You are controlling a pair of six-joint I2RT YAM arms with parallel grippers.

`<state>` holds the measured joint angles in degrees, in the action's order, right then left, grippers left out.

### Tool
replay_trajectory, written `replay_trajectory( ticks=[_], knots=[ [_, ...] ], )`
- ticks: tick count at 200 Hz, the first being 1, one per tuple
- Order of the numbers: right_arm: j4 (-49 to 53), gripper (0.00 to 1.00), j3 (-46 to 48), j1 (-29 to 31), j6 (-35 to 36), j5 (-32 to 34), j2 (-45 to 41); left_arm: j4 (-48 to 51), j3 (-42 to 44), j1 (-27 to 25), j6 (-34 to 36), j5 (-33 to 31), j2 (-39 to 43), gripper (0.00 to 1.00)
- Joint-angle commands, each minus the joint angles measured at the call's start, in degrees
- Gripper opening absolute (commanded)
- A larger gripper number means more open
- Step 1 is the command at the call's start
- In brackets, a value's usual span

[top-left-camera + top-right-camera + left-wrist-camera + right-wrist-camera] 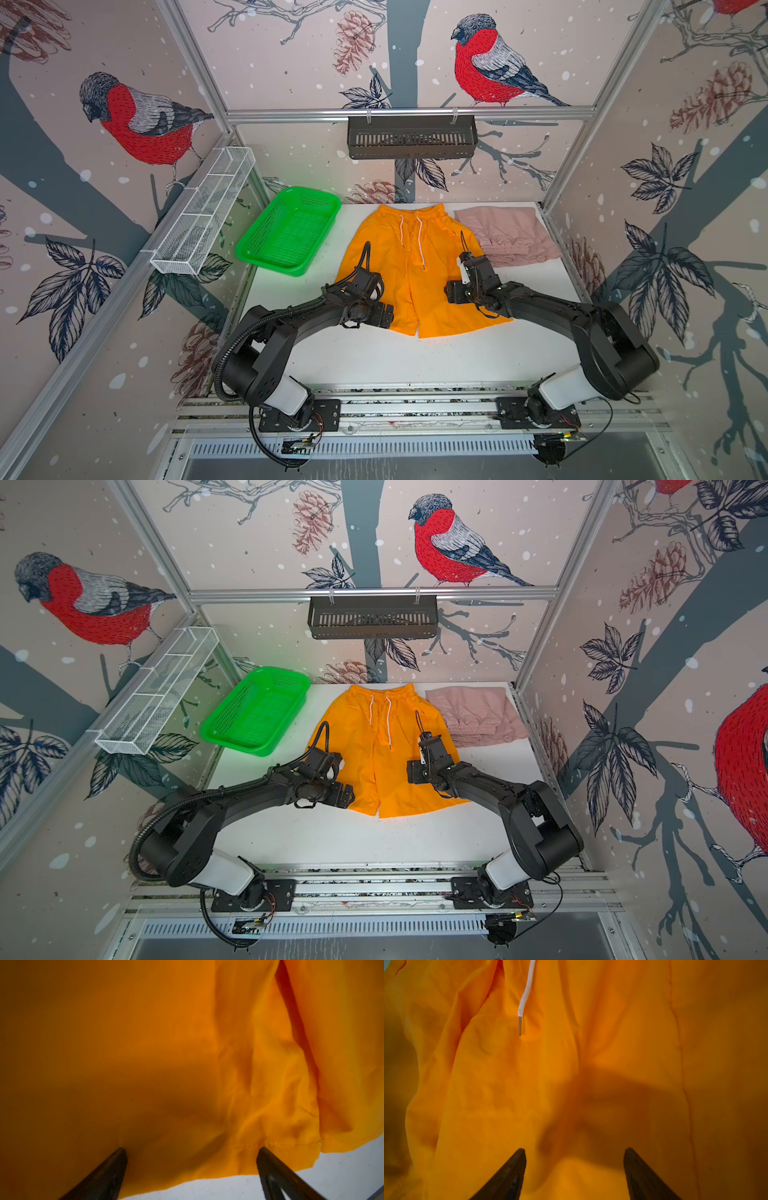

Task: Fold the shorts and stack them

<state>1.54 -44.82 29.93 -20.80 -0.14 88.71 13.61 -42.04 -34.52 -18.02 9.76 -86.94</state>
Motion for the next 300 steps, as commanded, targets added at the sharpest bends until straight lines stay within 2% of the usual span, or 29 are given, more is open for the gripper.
replay_trajectory(
  ticks=[1,49,65,89,101,119,140,158,184,196,215,253,273,300],
  knots=[
    [-0.7,0.76,-3.9,1.2,3.0,3.4,3.6,-1.3,2.3,-3.1,-2.0,2.2,0.2,0.97],
    [2.9,0.76,-13.5,2.8,6.4,3.7,10.5,-3.9,6.6,-14.8,-11.8,1.3,3.4,0.97],
    [4.9,0.76,-15.6,2.9,6.4,4.1,10.7,-2.8,7.3,-16.9,-15.6,0.6,5.4,0.97],
    [7.5,0.77,-15.2,3.1,5.7,4.5,7.7,8.5,3.2,-17.1,-17.8,-5.7,8.7,0.98],
    [8.7,0.77,-13.9,3.7,4.9,4.5,5.4,16.4,-1.7,-16.7,-17.9,-11.9,9.8,0.98],
    [9.9,0.77,-10.9,5.3,2.8,3.3,2.0,24.2,-11.2,-15.4,-14.6,-18.3,9.8,0.98],
    [10.1,0.78,-7.0,8.5,-1.1,2.5,-1.9,25.5,-22.2,-12.1,-7.3,-17.5,7.6,0.98],
    [9.7,0.77,-3.8,12.3,-4.2,2.6,-4.2,20.7,-27.7,-7.8,-1.2,-16.8,4.9,0.98],
    [10.0,0.79,-0.8,17.9,-8.6,6.4,-5.0,9.7,-32.9,-0.7,8.5,-10.4,-2.2,0.98],
    [9.4,0.79,0.6,19.6,-10.9,7.7,-5.2,6.8,-36.7,1.2,12.3,-9.5,-7.4,0.97],
    [8.3,0.8,2.4,21.5,-14.4,9.9,-5.4,4.4,-42.9,1.6,19.2,-7.0,-16.0,0.97],
    [9.3,0.84,3.9,23.8,-18.0,14.6,-3.7,12.6,-61.3,1.9,25.7,-2.9,-32.2,0.97],
    [7.6,0.84,5.8,24.1,-19.1,13.7,-3.7,12.0,-65.4,2.3,26.8,-0.8,-37.3,0.97],
    [8.2,0.85,7.8,24.2,-20.3,14.8,-4.0,8.7,-67.9,2.4,27.7,-1.1,-42.7,0.97]
  ],
)
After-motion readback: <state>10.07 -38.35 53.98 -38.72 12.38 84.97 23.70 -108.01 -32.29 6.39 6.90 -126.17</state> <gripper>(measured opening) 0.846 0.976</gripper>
